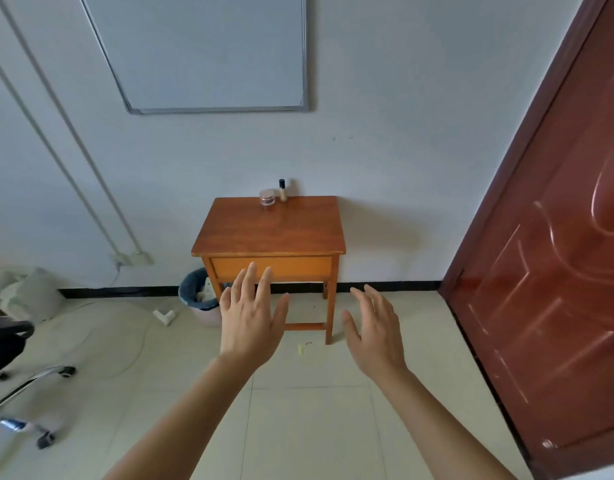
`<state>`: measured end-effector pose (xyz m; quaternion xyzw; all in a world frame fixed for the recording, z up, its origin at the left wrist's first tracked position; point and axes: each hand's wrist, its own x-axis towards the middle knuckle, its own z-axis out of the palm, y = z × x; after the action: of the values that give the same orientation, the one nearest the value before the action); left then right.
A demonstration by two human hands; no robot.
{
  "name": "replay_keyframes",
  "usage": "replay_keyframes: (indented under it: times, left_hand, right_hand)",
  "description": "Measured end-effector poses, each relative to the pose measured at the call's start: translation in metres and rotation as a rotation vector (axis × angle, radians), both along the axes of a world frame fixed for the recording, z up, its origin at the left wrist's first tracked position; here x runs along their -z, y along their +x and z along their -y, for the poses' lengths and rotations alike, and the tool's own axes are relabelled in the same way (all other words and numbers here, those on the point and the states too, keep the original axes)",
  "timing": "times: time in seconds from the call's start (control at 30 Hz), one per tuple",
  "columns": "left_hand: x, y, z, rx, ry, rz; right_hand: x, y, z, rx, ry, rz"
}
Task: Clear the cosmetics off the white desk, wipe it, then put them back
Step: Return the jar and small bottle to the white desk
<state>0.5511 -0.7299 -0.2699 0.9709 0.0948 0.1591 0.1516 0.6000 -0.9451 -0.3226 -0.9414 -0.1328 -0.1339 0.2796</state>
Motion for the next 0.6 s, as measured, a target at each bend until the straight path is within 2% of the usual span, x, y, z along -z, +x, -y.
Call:
replay_keyframes:
  times: [0.17, 0.33, 0.6]
  left_hand:
    - [0.024, 0.083, -0.024, 0.037, 0.019, -0.039]
    - [0.035, 0.205, -0.062, 0.036, 0.051, -0.055]
    - [0.000, 0.389, -0.133, -0.060, 0.072, -0.118]
  right_hand:
    - [0.028, 0.083, -0.035, -0.013, 0.023, -0.021]
    - [0.048, 0.207, -0.067, -0.028, 0.060, -0.054]
    - [0.010, 0.414, -0.123, -0.051, 0.067, -0.093]
